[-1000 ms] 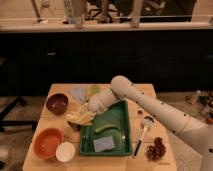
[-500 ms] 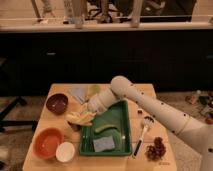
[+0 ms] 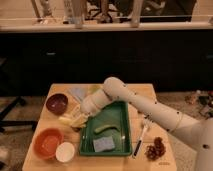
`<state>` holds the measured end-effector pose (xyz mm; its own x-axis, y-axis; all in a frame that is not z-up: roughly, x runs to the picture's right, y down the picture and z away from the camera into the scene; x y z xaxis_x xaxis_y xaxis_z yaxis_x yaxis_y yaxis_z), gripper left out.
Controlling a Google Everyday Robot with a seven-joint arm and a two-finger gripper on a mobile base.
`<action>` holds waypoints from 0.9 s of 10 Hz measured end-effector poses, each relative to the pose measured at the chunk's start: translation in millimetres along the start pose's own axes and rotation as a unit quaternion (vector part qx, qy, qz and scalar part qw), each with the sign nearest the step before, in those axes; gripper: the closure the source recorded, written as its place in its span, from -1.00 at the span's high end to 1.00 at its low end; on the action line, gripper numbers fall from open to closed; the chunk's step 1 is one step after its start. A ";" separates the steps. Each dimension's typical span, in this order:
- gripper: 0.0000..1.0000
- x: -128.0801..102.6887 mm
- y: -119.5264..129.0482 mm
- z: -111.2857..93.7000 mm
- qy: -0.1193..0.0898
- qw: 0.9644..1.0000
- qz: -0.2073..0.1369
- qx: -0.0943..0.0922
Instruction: Place banana in red bowl
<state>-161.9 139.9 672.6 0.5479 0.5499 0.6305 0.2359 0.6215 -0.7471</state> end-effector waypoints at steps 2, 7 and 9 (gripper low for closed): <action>-1.00 -8.9 1.7 11.9 -0.004 1.000 -0.009 -0.007; -1.00 -8.1 5.6 56.5 -0.027 0.999 -0.009 -0.046; -1.00 -5.0 5.7 71.7 -0.030 0.998 -0.004 -0.058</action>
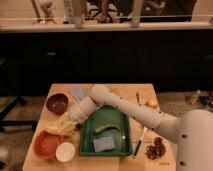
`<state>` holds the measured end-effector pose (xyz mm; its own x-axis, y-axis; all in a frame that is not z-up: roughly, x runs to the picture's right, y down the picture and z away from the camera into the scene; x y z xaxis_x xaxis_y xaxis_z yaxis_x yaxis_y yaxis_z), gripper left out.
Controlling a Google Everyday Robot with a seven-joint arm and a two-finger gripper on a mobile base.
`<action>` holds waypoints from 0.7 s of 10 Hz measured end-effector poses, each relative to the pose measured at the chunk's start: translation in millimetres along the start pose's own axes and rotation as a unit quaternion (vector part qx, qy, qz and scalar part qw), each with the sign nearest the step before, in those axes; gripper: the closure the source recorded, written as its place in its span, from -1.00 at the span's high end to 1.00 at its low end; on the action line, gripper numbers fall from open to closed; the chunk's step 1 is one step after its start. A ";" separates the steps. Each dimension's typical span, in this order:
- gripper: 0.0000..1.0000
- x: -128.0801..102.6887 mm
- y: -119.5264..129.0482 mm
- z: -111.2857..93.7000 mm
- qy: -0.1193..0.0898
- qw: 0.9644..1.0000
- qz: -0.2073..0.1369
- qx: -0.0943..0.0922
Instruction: Place banana in red bowl
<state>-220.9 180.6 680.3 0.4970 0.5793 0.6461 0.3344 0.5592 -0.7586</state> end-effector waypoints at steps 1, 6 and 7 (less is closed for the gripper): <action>-1.00 1.8 -1.2 11.0 0.000 1.000 0.005 -0.009; -1.00 6.7 -4.4 36.3 -0.006 1.000 0.020 -0.023; -1.00 6.8 -4.8 40.5 -0.006 0.999 0.021 -0.026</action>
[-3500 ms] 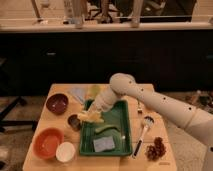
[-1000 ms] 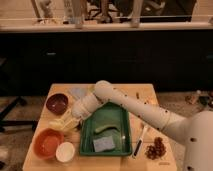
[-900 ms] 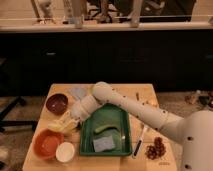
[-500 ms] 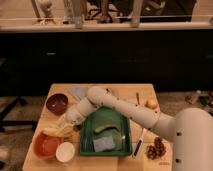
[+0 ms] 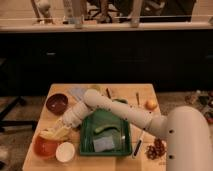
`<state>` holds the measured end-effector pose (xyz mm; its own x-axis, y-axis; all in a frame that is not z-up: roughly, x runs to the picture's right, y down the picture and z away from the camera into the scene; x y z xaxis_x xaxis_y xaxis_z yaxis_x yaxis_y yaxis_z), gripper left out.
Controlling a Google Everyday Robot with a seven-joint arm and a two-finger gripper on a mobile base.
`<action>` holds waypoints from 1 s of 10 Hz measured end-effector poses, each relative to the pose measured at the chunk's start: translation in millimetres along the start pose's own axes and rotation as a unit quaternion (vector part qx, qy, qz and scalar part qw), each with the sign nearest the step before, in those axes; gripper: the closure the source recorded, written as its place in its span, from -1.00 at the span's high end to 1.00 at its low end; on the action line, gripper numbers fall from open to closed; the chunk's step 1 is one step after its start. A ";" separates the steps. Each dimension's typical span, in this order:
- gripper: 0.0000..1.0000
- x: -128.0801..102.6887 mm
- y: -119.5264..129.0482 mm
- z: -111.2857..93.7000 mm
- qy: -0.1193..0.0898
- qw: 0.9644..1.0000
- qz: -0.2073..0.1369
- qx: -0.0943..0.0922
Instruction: Place banana in red bowl
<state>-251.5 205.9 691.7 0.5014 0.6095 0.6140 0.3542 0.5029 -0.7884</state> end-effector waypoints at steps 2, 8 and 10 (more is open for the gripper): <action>-1.00 -3.4 -1.1 7.2 -0.004 1.000 0.000 -0.004; -1.00 -5.2 -1.1 13.2 -0.005 1.000 -0.001 -0.008; -1.00 -5.6 -0.9 13.9 -0.005 1.000 -0.001 -0.009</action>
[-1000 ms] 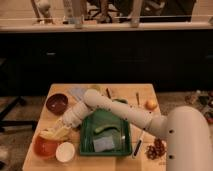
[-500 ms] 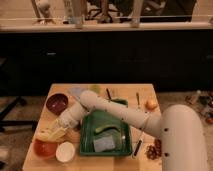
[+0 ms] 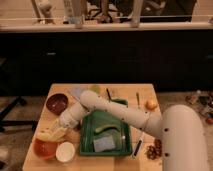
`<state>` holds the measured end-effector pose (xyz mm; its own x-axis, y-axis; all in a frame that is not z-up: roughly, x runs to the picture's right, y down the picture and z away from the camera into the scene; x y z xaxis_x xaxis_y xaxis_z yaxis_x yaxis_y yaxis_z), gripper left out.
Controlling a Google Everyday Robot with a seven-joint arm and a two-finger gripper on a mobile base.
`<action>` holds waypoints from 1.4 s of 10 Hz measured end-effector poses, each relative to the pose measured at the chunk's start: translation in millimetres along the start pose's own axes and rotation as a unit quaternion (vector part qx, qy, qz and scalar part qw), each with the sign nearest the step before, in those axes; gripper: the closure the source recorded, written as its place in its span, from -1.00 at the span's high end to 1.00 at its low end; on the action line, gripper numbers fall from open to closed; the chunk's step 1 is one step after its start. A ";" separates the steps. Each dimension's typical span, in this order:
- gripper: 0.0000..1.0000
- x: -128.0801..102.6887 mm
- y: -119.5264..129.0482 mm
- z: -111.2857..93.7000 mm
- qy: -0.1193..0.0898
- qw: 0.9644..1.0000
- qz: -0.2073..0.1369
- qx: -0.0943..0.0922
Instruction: Place banana in red bowl
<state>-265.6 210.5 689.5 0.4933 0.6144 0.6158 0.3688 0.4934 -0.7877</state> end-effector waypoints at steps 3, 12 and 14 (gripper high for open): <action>-1.00 -0.2 0.0 -0.3 0.000 1.000 0.000 0.000; -1.00 -18.3 -15.7 43.7 -0.003 0.999 -0.015 -0.030; -1.00 -10.2 -20.4 46.2 -0.009 0.999 -0.013 -0.033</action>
<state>-314.6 222.6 700.1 0.4679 0.6135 0.6362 0.4333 0.4682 -0.7701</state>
